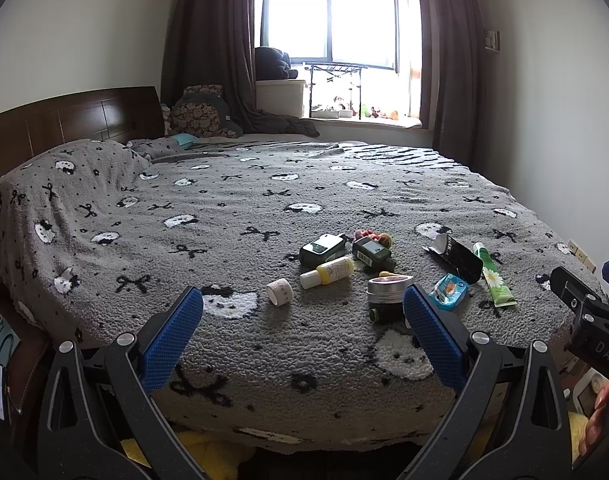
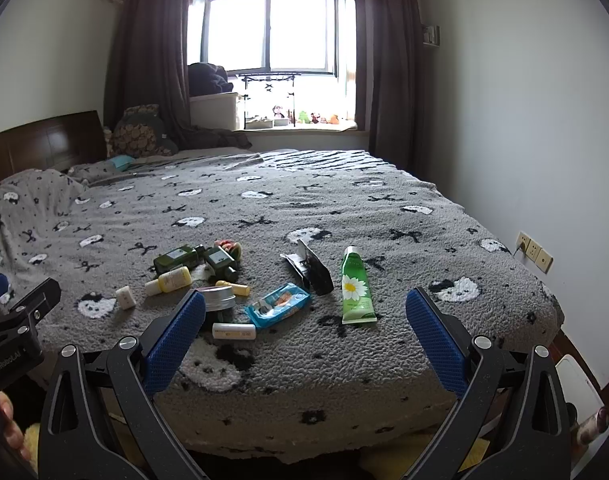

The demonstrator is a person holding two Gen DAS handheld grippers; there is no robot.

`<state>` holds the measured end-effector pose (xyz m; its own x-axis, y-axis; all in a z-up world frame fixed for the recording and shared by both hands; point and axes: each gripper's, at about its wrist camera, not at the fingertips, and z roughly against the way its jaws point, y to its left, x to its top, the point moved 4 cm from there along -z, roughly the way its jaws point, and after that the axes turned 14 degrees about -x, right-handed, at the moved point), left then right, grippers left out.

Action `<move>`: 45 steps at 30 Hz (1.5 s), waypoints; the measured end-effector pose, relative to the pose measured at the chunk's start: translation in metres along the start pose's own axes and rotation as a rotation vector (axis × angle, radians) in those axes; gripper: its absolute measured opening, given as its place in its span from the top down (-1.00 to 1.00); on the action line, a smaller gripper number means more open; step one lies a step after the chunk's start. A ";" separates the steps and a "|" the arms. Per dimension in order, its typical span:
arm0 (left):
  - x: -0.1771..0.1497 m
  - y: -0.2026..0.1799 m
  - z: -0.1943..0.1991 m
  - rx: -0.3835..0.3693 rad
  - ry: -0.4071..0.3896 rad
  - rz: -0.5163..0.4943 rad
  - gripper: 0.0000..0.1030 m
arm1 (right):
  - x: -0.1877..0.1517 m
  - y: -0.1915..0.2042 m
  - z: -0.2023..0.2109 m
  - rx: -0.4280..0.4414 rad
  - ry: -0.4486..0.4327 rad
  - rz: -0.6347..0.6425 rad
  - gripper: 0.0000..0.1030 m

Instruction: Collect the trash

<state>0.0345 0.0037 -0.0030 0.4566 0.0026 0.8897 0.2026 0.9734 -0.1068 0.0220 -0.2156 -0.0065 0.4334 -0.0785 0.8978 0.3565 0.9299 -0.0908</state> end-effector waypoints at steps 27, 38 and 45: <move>0.002 0.006 0.001 0.010 -0.008 0.000 -0.84 | 0.001 0.003 -0.001 0.014 -0.009 -0.008 -0.94; -0.001 0.004 0.000 0.014 -0.006 -0.001 -0.84 | -0.002 -0.003 -0.001 0.006 -0.033 -0.013 -0.94; -0.005 0.004 -0.003 0.013 0.000 0.002 -0.84 | -0.005 -0.002 -0.004 -0.008 -0.054 0.006 -0.94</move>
<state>0.0357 0.0072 -0.0095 0.4569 0.0042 0.8895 0.1903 0.9764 -0.1024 0.0227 -0.2182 -0.0122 0.3900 -0.0536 0.9192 0.3608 0.9274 -0.0990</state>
